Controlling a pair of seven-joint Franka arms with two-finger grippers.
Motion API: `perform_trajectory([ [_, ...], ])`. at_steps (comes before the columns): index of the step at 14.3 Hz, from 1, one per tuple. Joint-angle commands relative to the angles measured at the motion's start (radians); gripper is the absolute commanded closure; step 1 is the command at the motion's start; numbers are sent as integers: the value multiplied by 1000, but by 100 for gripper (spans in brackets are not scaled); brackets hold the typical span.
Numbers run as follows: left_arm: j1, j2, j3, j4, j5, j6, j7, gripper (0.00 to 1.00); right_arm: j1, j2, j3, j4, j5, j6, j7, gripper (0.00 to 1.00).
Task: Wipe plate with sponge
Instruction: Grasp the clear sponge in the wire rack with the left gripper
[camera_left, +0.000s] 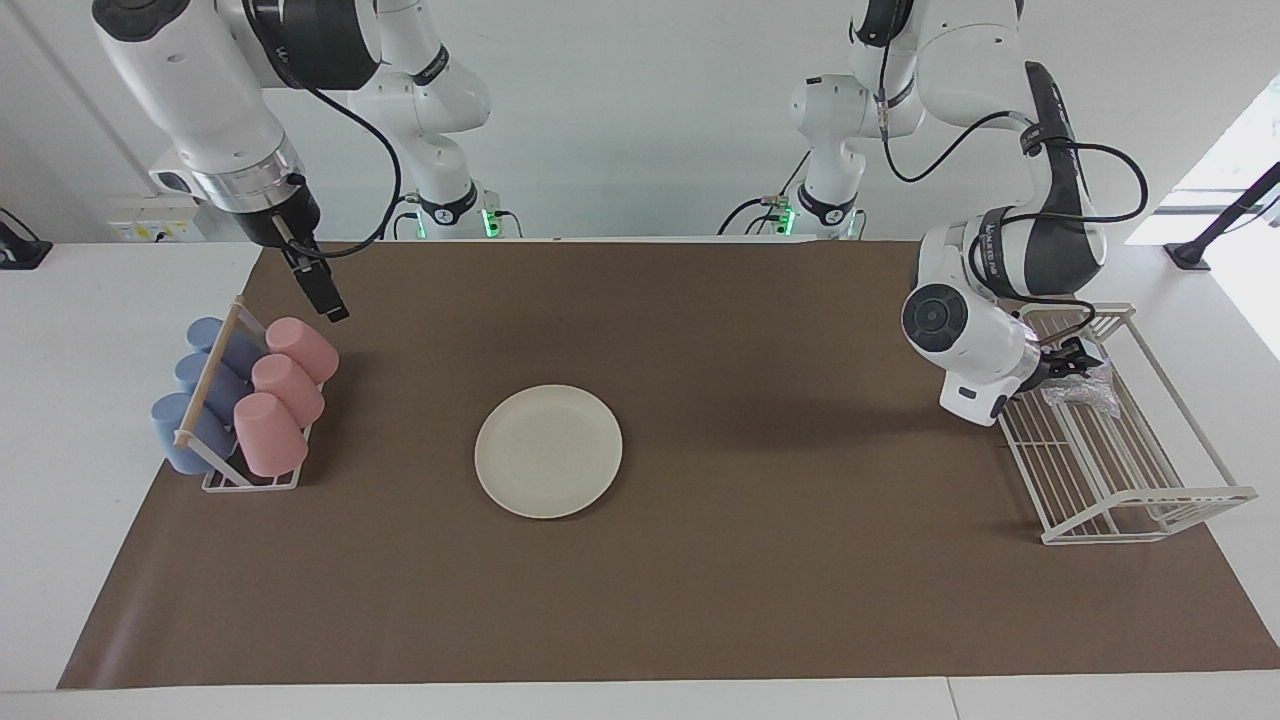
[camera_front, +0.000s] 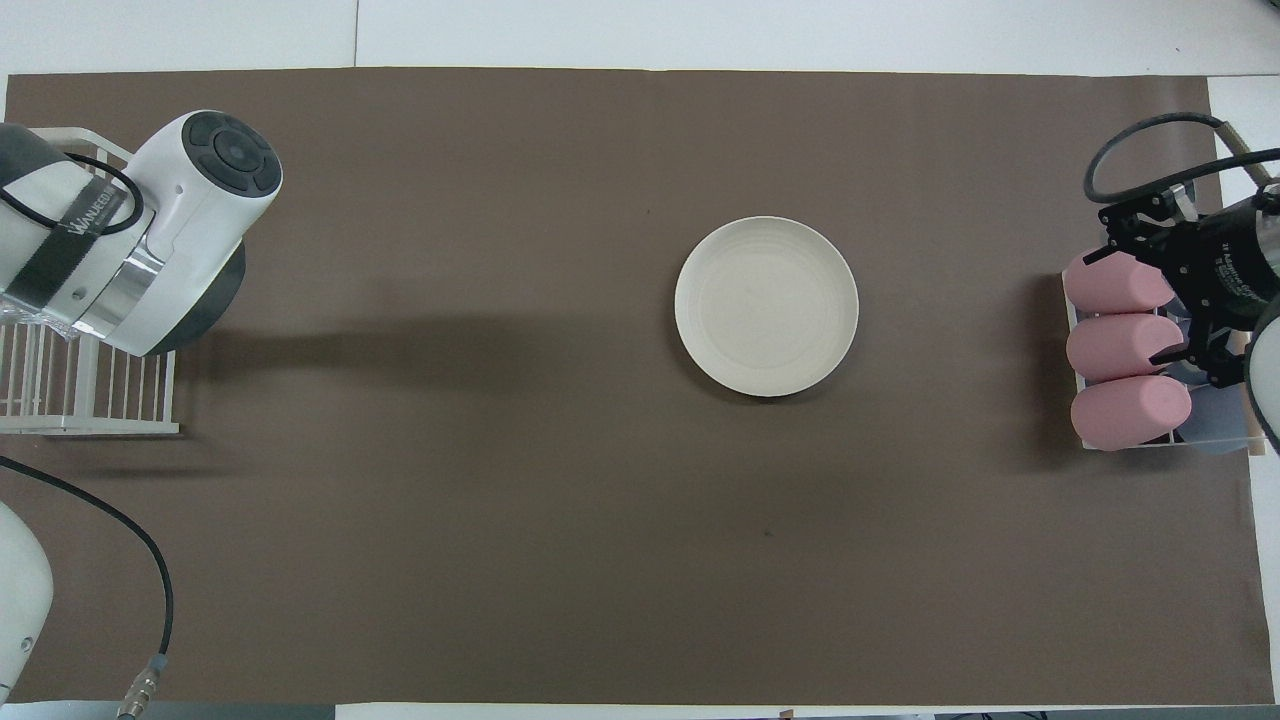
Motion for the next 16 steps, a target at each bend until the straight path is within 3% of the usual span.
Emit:
perform_trajectory([
  [1, 2, 1, 4, 6, 17, -1, -9, 44, 26, -30, 4, -34, 19, -19, 183, 0],
  [4, 2, 1, 6, 8, 17, -13, -9, 94, 25, -32, 4, -34, 68, -29, 236, 0],
  [5, 4, 1, 6, 8, 17, -16, -9, 100, 25, -32, 4, -34, 85, -29, 246, 0],
  [12, 2, -12, 7, 44, 0, -16, 5, 100, 30, -35, 7, -34, 87, -29, 300, 0],
  [13, 9, -17, 6, 75, -32, -25, 18, 100, 30, -35, 7, -33, 87, -29, 308, 0],
  [16, 16, -18, 7, 252, -275, -121, 55, 100, 31, -38, 7, -47, 85, -21, 308, 0],
])
